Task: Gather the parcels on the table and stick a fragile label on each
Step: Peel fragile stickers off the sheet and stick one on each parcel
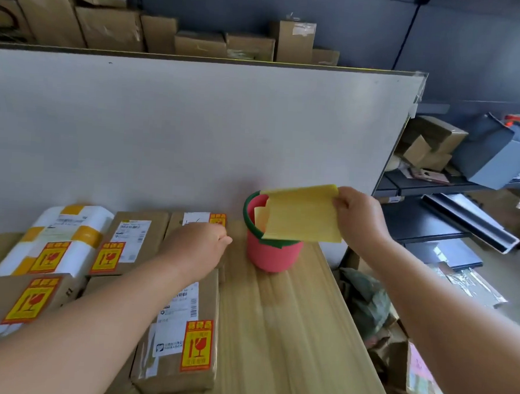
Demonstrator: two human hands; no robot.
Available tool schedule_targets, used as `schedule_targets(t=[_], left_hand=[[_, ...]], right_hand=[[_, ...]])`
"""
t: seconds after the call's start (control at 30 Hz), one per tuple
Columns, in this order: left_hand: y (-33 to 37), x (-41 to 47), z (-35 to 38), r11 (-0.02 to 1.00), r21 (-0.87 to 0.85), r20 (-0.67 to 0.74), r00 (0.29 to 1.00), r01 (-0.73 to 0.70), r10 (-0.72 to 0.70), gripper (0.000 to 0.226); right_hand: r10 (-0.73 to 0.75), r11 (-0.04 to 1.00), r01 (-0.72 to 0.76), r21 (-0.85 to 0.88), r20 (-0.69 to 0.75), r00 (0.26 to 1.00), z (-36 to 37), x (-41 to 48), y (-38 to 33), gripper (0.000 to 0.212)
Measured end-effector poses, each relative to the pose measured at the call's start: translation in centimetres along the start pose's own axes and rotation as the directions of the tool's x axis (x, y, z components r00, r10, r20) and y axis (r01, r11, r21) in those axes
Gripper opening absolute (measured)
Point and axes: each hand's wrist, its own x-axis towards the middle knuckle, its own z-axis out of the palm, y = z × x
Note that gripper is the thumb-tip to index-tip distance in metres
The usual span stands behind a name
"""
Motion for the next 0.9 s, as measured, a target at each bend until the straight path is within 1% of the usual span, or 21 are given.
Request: schedule_targets(t=[0.1, 0.2, 0.23, 0.3, 0.37, 0.47, 0.57, 0.67, 0.77, 0.83, 0.9], left_hand=[[0.7, 1.2, 0.4, 0.999, 0.028, -0.011, 0.999, -0.035, 0.035, 0.032], [0.4, 2.6, 0.9, 0.994, 0.066, -0.07, 0.993, -0.087, 0.092, 0.026], [0.2, 2.9, 1.1, 0.99, 0.084, -0.076, 0.99, -0.112, 0.119, 0.027], [0.1, 3.2, 1.5, 0.979, 0.134, -0.036, 0.987, -0.153, 0.159, 0.038], [-0.1, 3.1, 1.9, 0.961, 0.212, 0.02, 0.984, -0.176, 0.176, 0.049], [-0.6, 2.7, 2.6, 0.933, 0.302, 0.048, 0.98, -0.197, 0.192, 0.055], [-1.1, 2.7, 3.1, 0.921, 0.336, 0.086, 0.98, -0.198, 0.179, 0.057], [-1.3, 2.8, 3.4, 0.918, 0.347, 0.096, 0.981, -0.193, 0.169, 0.058], [-1.5, 2.7, 3.5, 0.915, 0.353, 0.099, 0.98, -0.196, 0.172, 0.058], [-1.7, 2.5, 3.5, 0.922, 0.339, 0.093, 0.981, -0.19, 0.168, 0.058], [-1.9, 2.1, 3.4, 0.925, 0.334, 0.09, 0.983, -0.18, 0.158, 0.059]], right_hand=[[-0.091, 0.989, 0.085, -0.117, -0.046, 0.995, 1.1, 2.6, -0.7, 0.029], [-0.13, 0.972, 0.125, -0.2, -0.009, 0.992, 2.5, 4.4, -0.9, 0.04], [-0.142, 0.963, 0.144, -0.228, 0.022, 0.99, 3.1, 4.9, -0.9, 0.043], [-0.15, 0.936, 0.181, -0.303, 0.123, 0.981, 4.3, 5.8, -0.6, 0.047], [-0.146, 0.897, 0.224, -0.382, 0.221, 0.964, 5.5, 6.4, -0.5, 0.045], [-0.165, 0.828, 0.297, -0.475, 0.299, 0.94, 6.9, 7.1, -0.7, 0.041], [-0.13, 0.779, 0.336, -0.53, 0.388, 0.912, 8.1, 7.5, -1.2, 0.04], [-0.075, 0.746, 0.341, -0.571, 0.437, 0.896, 9.7, 7.9, -1.2, 0.043], [-0.016, 0.746, 0.337, -0.574, 0.491, 0.871, 11.4, 8.2, -1.1, 0.042], [0.022, 0.763, 0.321, -0.561, 0.519, 0.855, 12.5, 8.1, -0.8, 0.05], [0.056, 0.751, 0.326, -0.574, 0.548, 0.835, 13.3, 7.6, -0.7, 0.061]])
